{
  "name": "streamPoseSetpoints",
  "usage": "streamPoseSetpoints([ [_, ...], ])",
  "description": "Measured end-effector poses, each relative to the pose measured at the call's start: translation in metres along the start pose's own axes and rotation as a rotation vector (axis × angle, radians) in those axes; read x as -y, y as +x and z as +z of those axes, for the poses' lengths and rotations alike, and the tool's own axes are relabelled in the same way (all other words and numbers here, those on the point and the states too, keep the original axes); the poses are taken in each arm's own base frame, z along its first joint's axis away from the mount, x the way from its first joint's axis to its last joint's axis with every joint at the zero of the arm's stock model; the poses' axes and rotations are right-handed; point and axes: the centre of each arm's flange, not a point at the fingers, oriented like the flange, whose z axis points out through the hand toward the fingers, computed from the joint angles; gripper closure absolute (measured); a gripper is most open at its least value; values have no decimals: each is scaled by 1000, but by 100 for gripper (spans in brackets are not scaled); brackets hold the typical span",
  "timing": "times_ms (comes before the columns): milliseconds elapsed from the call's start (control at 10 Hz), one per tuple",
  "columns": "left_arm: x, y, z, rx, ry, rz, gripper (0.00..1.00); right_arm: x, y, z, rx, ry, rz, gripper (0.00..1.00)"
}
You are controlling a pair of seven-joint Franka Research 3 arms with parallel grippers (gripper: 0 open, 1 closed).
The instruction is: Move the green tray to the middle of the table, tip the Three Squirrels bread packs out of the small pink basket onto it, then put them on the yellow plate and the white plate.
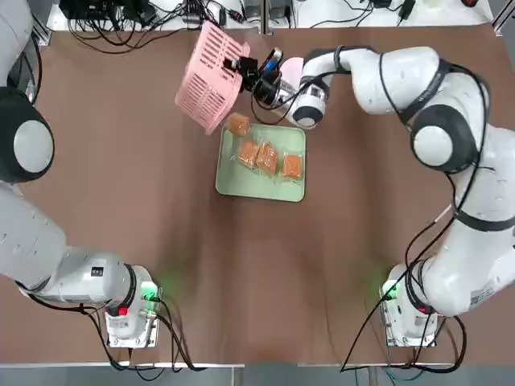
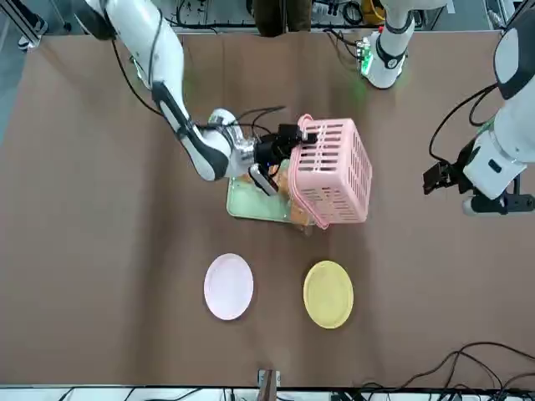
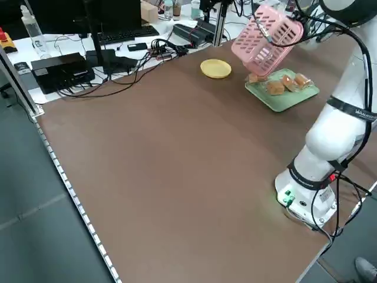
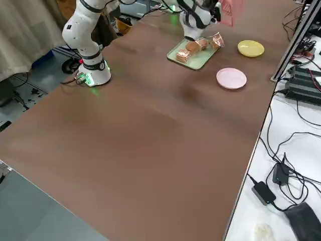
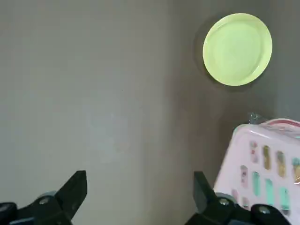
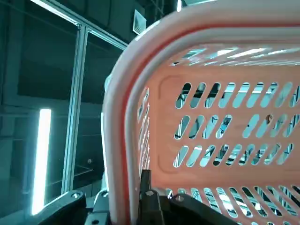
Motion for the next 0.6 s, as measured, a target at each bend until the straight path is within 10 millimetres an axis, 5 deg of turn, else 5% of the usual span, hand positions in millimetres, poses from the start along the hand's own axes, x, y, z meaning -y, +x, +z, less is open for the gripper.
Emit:
streamPoseSetpoints([
  [300, 5, 7, 39, 28, 1, 49, 0, 74, 23, -14, -70, -164, 38, 93],
  [600, 0, 5, 93, 6, -4, 79, 0, 128, 37, -56, -53, -362, 45, 93],
])
